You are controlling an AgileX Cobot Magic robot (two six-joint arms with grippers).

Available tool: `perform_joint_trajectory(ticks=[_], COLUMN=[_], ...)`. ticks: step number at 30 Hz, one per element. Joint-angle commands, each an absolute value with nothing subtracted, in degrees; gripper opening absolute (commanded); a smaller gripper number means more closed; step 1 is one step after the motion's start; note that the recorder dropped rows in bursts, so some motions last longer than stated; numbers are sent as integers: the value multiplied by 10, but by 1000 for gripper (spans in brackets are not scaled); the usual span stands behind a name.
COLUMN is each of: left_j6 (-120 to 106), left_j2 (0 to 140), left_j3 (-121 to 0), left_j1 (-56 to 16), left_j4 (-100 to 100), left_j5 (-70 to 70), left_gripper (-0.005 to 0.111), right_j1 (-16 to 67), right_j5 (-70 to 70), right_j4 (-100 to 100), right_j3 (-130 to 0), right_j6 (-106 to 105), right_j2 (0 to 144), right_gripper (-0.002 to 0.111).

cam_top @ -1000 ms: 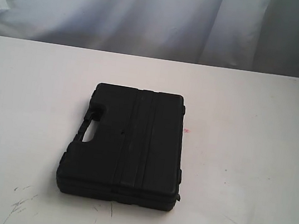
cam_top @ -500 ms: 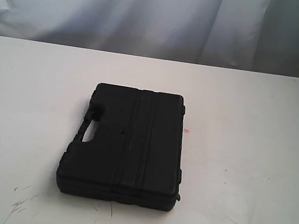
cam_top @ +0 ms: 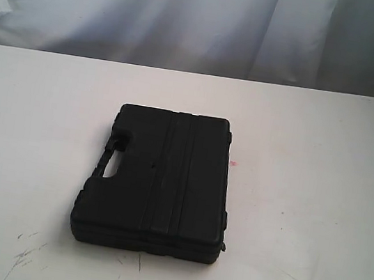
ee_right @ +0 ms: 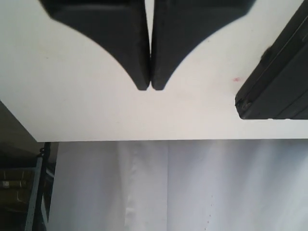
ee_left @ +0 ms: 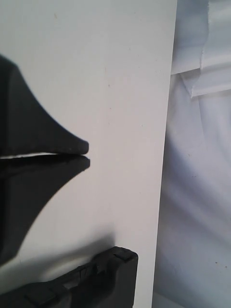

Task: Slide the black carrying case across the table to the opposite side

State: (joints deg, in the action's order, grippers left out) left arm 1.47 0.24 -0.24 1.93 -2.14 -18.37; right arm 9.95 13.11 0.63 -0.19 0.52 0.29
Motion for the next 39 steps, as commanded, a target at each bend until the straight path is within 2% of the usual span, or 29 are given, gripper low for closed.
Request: perform_joint_trajectory(ticks=[1,39], left_j6=[14,14], left_j2=[0,0], left_j3=[0,0], left_j1=[20,20], left_j4=[-24,-24], left_j5=[-180,-180], left_gripper=[0,0], right_j1=[97,97], right_j5=[172,198], right_j4=[17,18], right_j3=[0,0], right_j6=[-14,-14], right_j2=[0,0], right_gripper=[0,0])
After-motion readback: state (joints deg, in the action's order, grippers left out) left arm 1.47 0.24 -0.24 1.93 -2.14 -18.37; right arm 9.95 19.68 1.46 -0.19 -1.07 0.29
